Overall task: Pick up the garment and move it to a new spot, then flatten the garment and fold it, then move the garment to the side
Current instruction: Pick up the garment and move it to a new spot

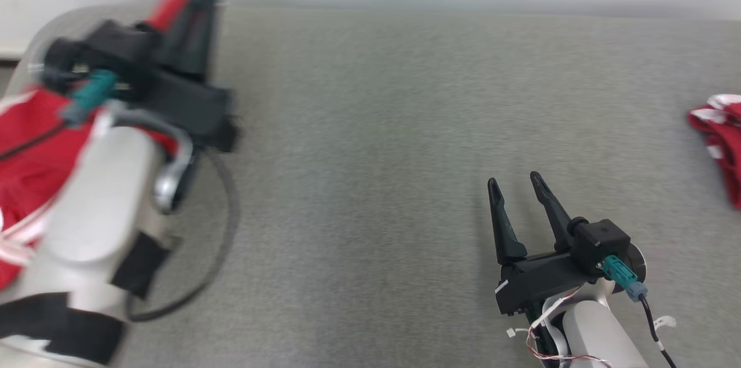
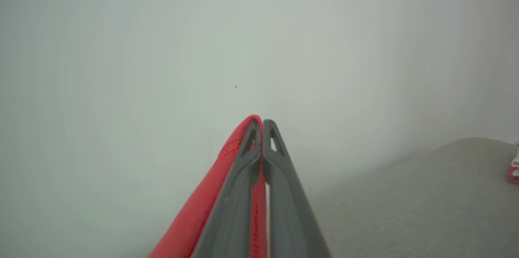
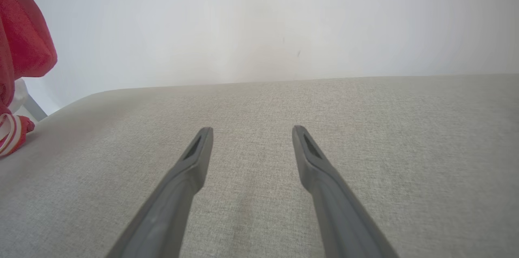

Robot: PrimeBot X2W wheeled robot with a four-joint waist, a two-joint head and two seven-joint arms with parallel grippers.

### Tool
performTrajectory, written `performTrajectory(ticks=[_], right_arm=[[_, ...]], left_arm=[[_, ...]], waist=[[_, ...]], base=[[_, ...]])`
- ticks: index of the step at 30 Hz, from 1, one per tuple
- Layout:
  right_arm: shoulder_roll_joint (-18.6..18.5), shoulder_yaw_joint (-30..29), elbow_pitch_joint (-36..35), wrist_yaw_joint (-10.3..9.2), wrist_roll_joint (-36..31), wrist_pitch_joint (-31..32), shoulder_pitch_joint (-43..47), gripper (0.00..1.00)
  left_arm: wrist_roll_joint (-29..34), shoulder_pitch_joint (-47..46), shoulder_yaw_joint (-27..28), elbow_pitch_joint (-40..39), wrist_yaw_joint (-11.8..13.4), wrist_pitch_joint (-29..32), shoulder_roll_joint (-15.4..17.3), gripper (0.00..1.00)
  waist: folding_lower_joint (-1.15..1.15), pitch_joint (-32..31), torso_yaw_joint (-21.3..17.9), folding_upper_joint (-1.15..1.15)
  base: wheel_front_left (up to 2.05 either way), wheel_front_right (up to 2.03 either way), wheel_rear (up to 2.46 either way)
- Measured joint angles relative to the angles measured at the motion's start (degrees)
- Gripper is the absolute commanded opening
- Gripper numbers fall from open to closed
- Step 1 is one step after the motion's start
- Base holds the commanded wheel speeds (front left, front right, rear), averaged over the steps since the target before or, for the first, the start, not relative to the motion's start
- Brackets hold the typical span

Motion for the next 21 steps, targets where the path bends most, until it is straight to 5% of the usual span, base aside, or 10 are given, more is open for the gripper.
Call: performTrajectory(ticks=[11, 21], right_arm=[[0.0, 1.7, -0.2, 0.0, 2.7, 0.0, 0.0, 1.0], [0.0, 2.8, -0.5, 0.0, 5.3, 0.0, -0.4, 1.0]], left_arm=[[-4.9, -1.0, -12.9, -3.8, 0.0, 0.0, -13.2, 0.0], [-3.9, -2.9, -11.8, -9.4, 0.1, 0.0, -15.2, 0.0]], waist=[[0.0, -2.0, -10.8, 0.0], [0.0, -1.1, -19.6, 0.0]], base=[[0.0, 0.0, 0.0], [0.0, 0.0, 0.0]])
